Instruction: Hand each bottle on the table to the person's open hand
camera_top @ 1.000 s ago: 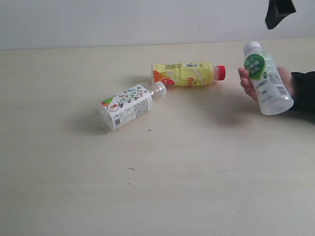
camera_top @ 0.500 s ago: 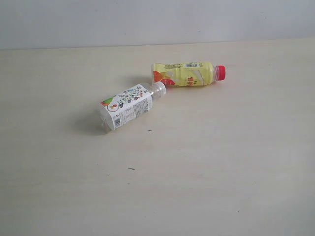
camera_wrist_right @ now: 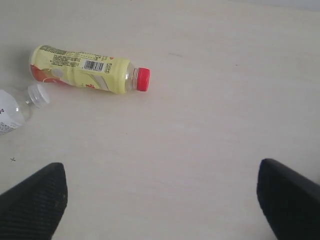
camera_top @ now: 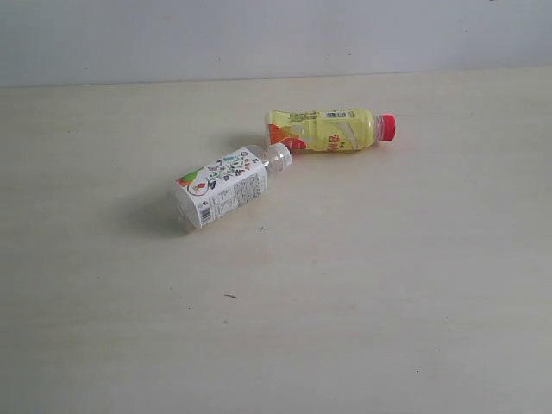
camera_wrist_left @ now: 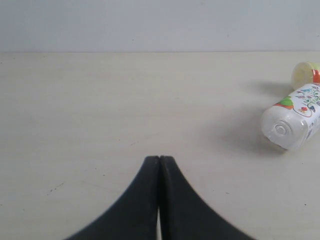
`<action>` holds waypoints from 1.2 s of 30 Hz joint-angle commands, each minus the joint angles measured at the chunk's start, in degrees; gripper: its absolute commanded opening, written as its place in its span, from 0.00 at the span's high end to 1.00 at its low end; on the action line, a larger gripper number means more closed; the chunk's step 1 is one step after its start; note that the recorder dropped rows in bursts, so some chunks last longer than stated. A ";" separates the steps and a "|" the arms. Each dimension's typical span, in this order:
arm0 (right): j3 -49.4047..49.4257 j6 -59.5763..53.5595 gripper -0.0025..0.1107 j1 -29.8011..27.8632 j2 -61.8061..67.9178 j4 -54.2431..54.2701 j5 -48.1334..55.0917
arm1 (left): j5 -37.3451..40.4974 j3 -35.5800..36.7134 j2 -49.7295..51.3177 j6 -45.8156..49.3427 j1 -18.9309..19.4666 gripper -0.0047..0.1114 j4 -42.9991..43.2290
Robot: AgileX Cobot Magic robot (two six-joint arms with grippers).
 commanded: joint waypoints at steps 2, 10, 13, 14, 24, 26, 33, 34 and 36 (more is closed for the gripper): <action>-0.01 -0.76 0.12 -0.13 -0.41 -0.03 -0.80 | -0.40 0.00 -0.38 -0.27 -0.34 0.96 -0.08; -0.01 -3.81 0.54 -0.13 0.45 0.08 -0.80 | -0.40 0.00 -0.38 -0.27 -0.34 0.96 -0.08; -0.01 -3.69 0.96 -0.13 0.97 2.30 -1.19 | -0.40 0.00 -0.38 -0.27 -0.34 0.96 -0.08; -0.01 -4.81 0.96 -0.13 1.09 2.82 -1.49 | -0.40 0.00 -0.38 -0.27 -0.34 0.96 -0.08; -0.01 -30.85 0.98 0.22 5.62 18.81 -2.89 | -0.40 0.00 -0.38 -0.27 -0.34 0.96 -0.08; -0.01 -39.71 0.98 1.37 7.62 20.94 -3.27 | -0.40 0.00 -0.38 -0.27 -0.34 0.96 -0.08; -2.99 -53.50 0.98 9.05 15.69 20.08 -6.89 | -0.40 0.00 -0.38 -0.27 -0.34 0.96 -0.08; -4.67 -53.81 0.98 10.65 17.55 18.10 -6.58 | -0.40 0.00 -0.38 -0.27 -0.34 0.96 -0.08; -7.29 -53.81 0.98 13.13 20.10 14.40 -5.29 | -0.40 0.00 -0.38 -0.27 -0.34 0.96 -0.08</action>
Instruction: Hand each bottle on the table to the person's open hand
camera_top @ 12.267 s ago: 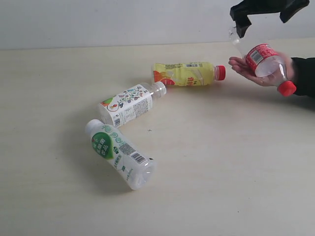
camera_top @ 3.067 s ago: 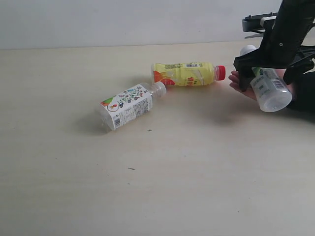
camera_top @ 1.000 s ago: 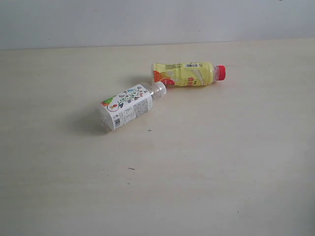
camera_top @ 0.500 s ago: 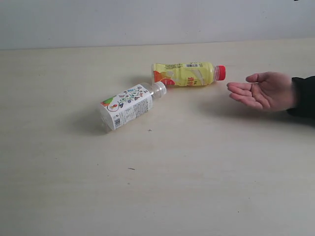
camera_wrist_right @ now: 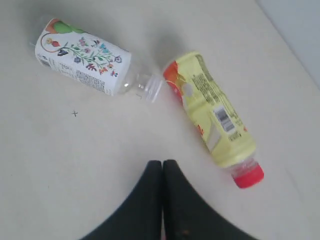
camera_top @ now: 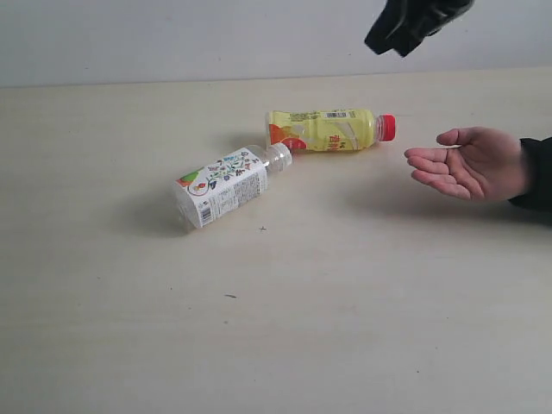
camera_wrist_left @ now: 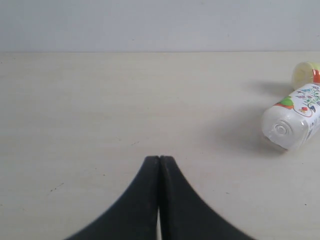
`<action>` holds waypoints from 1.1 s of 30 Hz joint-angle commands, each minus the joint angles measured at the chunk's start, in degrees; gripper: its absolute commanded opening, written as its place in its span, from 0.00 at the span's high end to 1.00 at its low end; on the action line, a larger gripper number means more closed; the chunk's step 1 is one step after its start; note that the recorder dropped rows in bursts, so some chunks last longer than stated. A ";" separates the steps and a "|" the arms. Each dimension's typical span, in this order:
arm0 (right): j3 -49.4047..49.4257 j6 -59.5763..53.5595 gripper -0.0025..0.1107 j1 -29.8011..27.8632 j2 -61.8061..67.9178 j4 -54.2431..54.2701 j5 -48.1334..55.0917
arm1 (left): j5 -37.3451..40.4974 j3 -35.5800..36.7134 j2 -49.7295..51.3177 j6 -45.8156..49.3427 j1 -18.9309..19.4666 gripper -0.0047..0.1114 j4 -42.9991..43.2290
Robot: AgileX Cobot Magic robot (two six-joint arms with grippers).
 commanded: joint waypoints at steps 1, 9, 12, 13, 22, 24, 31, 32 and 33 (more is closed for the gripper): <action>-6.03 -2.20 0.98 5.80 6.63 -7.67 1.40 | -0.40 0.00 -0.38 -0.27 -0.34 0.96 -0.08; -16.03 -16.33 0.98 14.60 16.95 -11.95 9.82 | -0.40 0.00 -0.38 -0.27 -0.34 0.96 -0.08; -18.19 -19.93 0.98 17.18 19.39 -11.95 9.82 | -0.40 0.00 -0.38 -0.27 -0.34 0.96 -0.08; -18.97 -21.26 0.98 17.89 20.17 -11.95 9.82 | -0.40 0.00 -0.38 -0.27 -0.34 0.96 -0.08; -24.63 -24.08 0.94 21.17 26.39 -13.33 8.65 | -0.40 0.00 -0.38 -0.27 -0.34 0.96 -0.08; -24.91 -24.08 0.86 21.82 27.09 -15.54 7.22 | -0.40 0.00 -0.38 -0.27 -0.34 0.96 -0.08; -24.91 -27.70 0.25 21.79 28.84 -15.21 0.10 | -0.40 0.00 -0.38 -0.27 -0.34 0.96 -0.08; -24.91 -26.71 0.19 21.79 29.17 -15.21 -1.67 | -0.40 0.00 -0.38 -0.27 -0.34 0.96 -0.08; -24.91 -26.06 0.17 21.79 29.47 -15.21 -3.26 | -0.40 0.00 -0.38 -0.27 -0.34 0.96 -0.08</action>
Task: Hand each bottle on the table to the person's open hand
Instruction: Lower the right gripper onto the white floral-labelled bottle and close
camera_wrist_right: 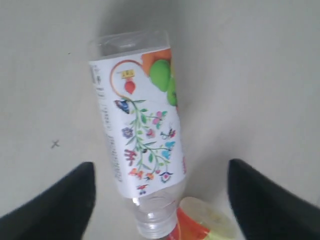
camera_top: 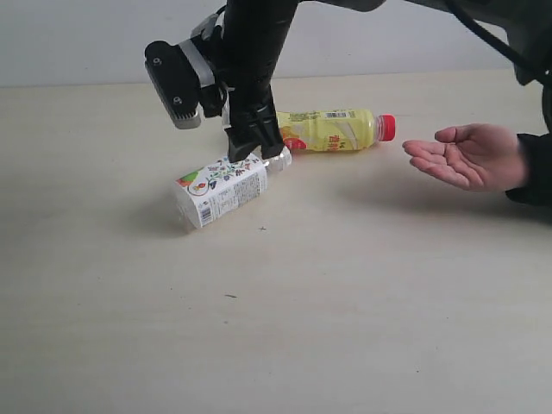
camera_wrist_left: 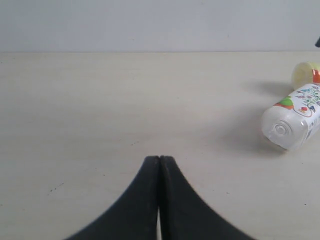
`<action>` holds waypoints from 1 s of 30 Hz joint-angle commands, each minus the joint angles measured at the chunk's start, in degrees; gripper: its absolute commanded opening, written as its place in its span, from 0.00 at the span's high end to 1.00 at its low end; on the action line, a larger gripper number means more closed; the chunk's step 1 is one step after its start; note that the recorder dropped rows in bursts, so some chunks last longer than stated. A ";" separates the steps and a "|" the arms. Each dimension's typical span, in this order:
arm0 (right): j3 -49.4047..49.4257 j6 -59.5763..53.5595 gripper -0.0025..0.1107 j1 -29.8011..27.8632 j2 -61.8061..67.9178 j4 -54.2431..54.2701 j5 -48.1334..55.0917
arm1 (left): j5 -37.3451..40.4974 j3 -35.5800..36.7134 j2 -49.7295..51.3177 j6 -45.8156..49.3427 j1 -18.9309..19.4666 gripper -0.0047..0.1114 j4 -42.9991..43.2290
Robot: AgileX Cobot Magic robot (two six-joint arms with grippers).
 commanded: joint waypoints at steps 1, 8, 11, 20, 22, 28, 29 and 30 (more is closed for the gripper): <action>-0.56 1.15 0.15 0.07 1.32 0.35 -7.13 | -0.40 0.00 -0.38 -0.27 -0.34 0.96 -0.08; -0.56 0.55 0.15 0.07 4.49 0.12 -8.70 | -0.40 0.00 -0.38 -0.27 -0.34 0.96 -0.08; -0.56 0.55 0.15 0.07 5.06 0.16 -8.80 | -0.40 0.00 -0.38 -0.27 -0.34 0.96 -0.08; -0.56 0.55 0.15 0.07 7.37 0.53 -8.33 | -0.40 0.00 -0.38 -0.27 -0.34 0.96 -0.08; -0.56 0.55 0.15 0.07 7.96 0.53 -8.33 | -0.40 0.00 -0.38 -0.27 -0.34 0.96 -0.08; -0.56 0.55 0.15 0.07 9.37 0.53 -8.43 | -0.40 0.00 -0.38 -0.27 -0.34 0.96 -0.08; -0.56 0.55 0.15 0.07 9.72 0.53 -8.43 | -0.40 0.00 -0.38 -0.27 -0.34 0.96 -0.08; -0.56 0.55 0.15 0.07 9.89 0.53 -8.43 | -0.40 0.00 -0.38 -0.27 -0.34 0.96 -0.08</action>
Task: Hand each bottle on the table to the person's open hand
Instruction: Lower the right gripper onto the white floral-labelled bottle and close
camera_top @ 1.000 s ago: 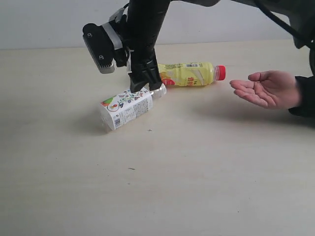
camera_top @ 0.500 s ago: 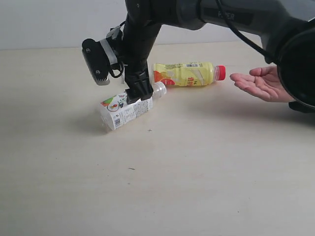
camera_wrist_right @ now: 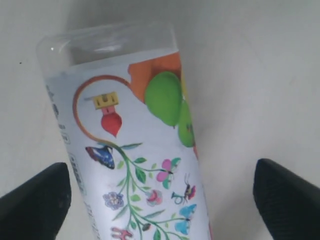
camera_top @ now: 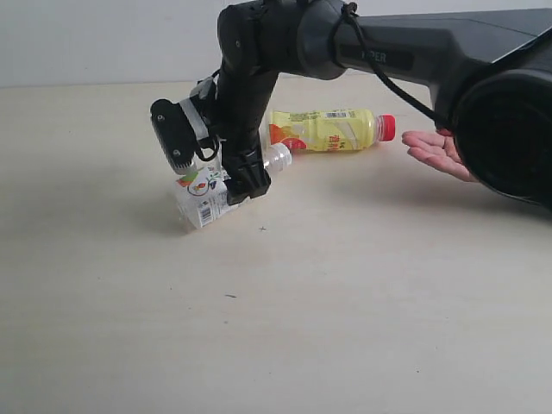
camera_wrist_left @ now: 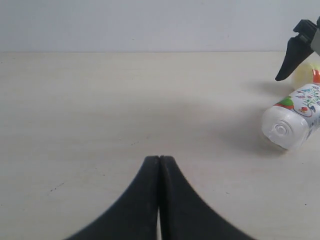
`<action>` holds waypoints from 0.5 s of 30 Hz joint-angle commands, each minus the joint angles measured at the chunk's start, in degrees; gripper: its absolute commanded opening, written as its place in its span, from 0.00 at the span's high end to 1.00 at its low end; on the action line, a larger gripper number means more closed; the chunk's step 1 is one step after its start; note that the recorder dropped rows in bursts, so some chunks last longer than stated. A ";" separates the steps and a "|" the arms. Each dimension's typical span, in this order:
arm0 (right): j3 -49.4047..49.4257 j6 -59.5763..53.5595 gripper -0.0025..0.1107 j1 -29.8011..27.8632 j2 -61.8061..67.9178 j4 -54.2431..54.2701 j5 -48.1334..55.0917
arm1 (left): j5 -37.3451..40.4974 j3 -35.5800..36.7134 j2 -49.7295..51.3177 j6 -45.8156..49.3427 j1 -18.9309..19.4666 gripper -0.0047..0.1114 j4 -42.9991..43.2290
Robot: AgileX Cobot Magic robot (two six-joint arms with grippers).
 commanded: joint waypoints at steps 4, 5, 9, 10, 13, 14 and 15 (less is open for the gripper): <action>-0.56 -0.16 0.15 0.07 1.45 0.31 -0.85 | -0.40 0.00 -0.38 -0.27 -0.34 0.96 -0.08; -0.56 -0.16 0.15 0.07 1.73 0.31 -0.85 | -0.40 0.00 -0.38 -0.27 -0.34 0.96 -0.08; -0.56 -0.16 0.17 0.07 2.35 0.31 -0.85 | -0.40 0.00 -0.38 -0.27 -0.34 0.96 -0.08; -0.56 -0.16 0.20 0.07 2.43 0.31 -0.85 | -0.40 0.00 -0.38 -0.27 -0.34 0.96 -0.08; -0.56 -0.16 0.37 0.07 2.43 0.31 -0.62 | -0.40 0.00 -0.38 -0.27 -0.34 0.96 -0.08; -0.56 -0.16 0.47 0.07 2.43 0.31 -0.18 | -0.40 0.00 -0.38 -0.27 -0.34 0.96 -0.08; -0.56 -0.16 0.58 0.07 2.43 0.31 0.28 | -0.40 0.00 -0.38 -0.27 -0.34 0.96 -0.08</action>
